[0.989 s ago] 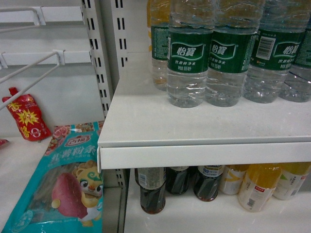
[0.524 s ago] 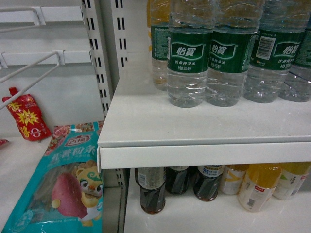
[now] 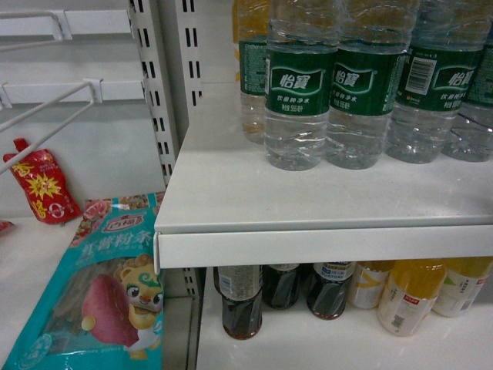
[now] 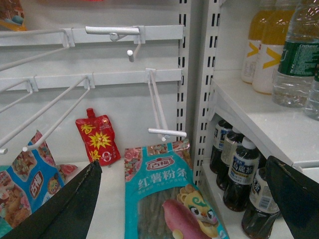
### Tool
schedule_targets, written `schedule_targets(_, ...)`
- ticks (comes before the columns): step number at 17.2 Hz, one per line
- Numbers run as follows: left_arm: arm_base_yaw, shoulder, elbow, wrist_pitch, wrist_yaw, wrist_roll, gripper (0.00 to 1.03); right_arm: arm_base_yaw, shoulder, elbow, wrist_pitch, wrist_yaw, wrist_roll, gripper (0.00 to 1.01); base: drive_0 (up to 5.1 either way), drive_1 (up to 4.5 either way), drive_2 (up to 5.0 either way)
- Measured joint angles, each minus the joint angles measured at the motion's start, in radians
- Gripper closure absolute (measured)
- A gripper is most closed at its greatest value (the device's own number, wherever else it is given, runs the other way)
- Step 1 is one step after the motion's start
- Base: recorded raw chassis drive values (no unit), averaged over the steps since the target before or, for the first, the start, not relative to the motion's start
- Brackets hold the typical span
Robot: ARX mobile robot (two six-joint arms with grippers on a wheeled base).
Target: Move water from second to third shelf
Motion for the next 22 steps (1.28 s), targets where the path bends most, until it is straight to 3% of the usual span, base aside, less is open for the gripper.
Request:
schedule_targets(5, 0.0, 0.0, 0.0, 0.0, 0.0, 0.0, 0.05, 0.055, 0.117, 0.087, 0.005, 0.01, 0.008, 0.61, 0.0, 0.0, 0.0)
schedule_targets(14, 0.0, 0.0, 0.0, 0.0, 0.0, 0.0, 0.05, 0.099, 0.302, 0.223, -0.045, 0.082, 0.044, 0.61, 0.0, 0.0, 0.0)
schedule_targets(22, 0.0, 0.0, 0.0, 0.0, 0.0, 0.0, 0.05, 0.119, 0.38, 0.301, -0.07, 0.138, 0.045, 0.61, 0.0, 0.0, 0.0)
